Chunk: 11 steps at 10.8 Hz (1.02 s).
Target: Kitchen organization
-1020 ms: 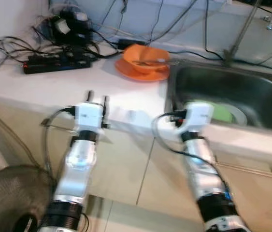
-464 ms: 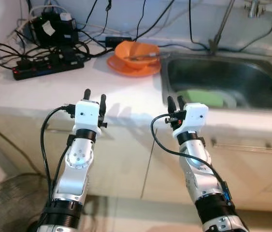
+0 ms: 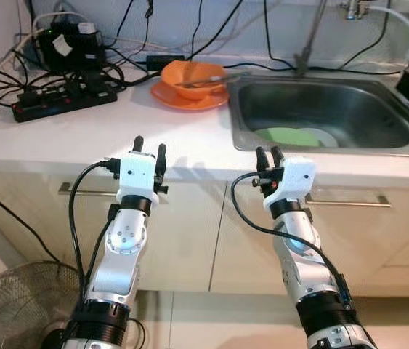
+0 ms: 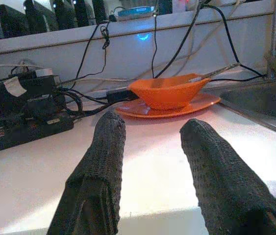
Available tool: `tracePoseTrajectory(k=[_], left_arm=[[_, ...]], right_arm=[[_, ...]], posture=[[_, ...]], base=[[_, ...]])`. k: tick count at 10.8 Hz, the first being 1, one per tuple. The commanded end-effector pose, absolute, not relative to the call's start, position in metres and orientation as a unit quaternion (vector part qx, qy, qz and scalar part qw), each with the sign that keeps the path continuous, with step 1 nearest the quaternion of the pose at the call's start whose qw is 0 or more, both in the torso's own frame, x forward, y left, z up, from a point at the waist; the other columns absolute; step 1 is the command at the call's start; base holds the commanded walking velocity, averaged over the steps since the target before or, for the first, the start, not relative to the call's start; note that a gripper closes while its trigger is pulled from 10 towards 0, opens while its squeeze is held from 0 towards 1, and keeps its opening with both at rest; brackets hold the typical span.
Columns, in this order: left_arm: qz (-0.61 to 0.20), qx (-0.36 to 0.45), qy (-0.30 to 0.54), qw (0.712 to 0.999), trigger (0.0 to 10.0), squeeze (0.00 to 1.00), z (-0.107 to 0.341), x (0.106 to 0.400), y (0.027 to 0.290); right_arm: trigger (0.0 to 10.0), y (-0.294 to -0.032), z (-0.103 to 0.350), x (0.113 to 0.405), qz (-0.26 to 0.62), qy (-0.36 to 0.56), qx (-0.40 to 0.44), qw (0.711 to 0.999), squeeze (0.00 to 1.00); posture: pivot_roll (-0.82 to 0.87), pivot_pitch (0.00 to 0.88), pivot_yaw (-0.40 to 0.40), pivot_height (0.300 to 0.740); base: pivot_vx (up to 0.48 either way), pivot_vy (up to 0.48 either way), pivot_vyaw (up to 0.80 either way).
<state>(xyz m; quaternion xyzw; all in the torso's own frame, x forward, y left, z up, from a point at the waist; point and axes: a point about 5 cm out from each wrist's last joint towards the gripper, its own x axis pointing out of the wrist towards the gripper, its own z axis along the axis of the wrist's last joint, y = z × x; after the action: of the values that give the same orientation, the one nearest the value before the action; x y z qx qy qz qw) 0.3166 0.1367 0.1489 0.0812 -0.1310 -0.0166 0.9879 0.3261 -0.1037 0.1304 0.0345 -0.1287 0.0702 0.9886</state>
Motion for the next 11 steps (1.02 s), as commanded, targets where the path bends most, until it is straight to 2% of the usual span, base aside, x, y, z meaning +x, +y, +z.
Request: tracePoseTrajectory(k=[1,2,6,8,11], left_arm=[[-0.011,0.076,-0.143,0.987,10.0,0.00,0.157,0.319,0.137],[-0.012,0.075,-0.142,0.987,10.0,0.00,0.157,0.319,0.137],[-0.019,0.074,-0.135,0.988,10.0,0.00,0.154,0.318,0.136],[-0.029,0.074,-0.134,0.988,10.0,0.00,0.153,0.318,0.134],[-0.056,0.067,-0.134,0.987,10.0,0.00,0.151,0.315,0.125]], right_arm=[[10.0,-0.102,0.136,0.328,0.081,-0.139,0.025,0.987,0.00],[10.0,-0.102,0.136,0.328,0.083,-0.139,0.025,0.987,0.00],[10.0,-0.105,0.134,0.329,0.069,-0.127,0.041,0.989,0.00],[10.0,-0.106,0.133,0.331,0.064,-0.122,0.047,0.989,0.00],[10.0,-0.106,0.133,0.330,0.067,-0.126,0.041,0.989,0.00]], posture=[[0.22,0.000,-0.019,0.740],[0.23,0.000,-0.021,0.740],[0.22,0.000,-0.019,0.740],[0.23,0.000,-0.022,0.740],[0.23,0.000,-0.025,0.740]], base=[[0.446,0.000,0.66],[0.450,0.000,0.61],[0.448,0.000,0.00],[0.448,0.000,-0.80],[0.000,0.000,0.00]])
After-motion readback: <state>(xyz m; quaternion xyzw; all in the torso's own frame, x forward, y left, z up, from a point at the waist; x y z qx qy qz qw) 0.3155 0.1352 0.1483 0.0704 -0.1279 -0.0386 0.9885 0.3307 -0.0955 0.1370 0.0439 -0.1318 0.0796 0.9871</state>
